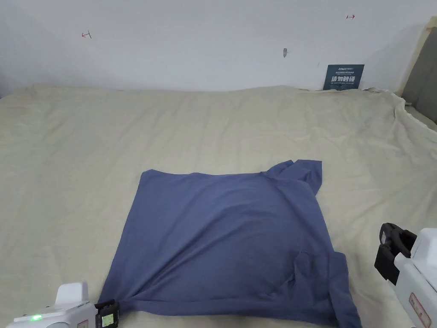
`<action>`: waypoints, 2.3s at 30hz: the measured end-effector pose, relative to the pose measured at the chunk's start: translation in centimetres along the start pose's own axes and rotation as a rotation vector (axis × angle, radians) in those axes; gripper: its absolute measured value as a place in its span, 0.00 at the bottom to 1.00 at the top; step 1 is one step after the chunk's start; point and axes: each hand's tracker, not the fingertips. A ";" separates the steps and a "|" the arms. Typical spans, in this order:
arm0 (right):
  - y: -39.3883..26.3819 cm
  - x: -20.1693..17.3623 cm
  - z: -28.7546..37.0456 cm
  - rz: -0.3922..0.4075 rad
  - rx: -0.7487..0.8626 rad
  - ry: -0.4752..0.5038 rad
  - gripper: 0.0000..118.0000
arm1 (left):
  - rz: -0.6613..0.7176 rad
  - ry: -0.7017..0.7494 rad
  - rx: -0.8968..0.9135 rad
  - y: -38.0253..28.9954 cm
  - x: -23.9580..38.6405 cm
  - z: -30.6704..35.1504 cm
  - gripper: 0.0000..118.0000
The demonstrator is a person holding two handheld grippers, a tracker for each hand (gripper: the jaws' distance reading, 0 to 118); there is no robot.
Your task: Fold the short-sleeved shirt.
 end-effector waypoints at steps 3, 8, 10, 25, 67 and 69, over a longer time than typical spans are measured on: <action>-0.4 0.4 -0.3 -0.011 -0.015 -0.004 0.00 | -0.005 -0.041 -0.038 -0.2 0.2 -0.9 0.11; -1.7 1.2 -1.2 -0.015 -0.111 0.002 0.00 | -0.024 -0.056 -0.020 -0.5 0.4 -0.4 0.01; -2.8 1.5 -2.0 -0.028 -0.184 0.010 0.00 | -0.017 -0.067 -0.011 -0.1 0.1 0.0 0.01; -13.6 1.8 -6.7 -0.121 -0.584 0.077 0.49 | 0.039 -0.117 0.076 2.1 -0.9 2.6 0.01; -6.8 3.0 -27.5 -0.255 -0.615 0.069 0.02 | -0.167 0.006 0.017 16.7 3.2 -14.0 0.01; -7.5 2.8 -28.0 -0.252 -0.628 0.057 0.02 | -0.163 0.011 0.017 16.5 3.2 -14.2 0.01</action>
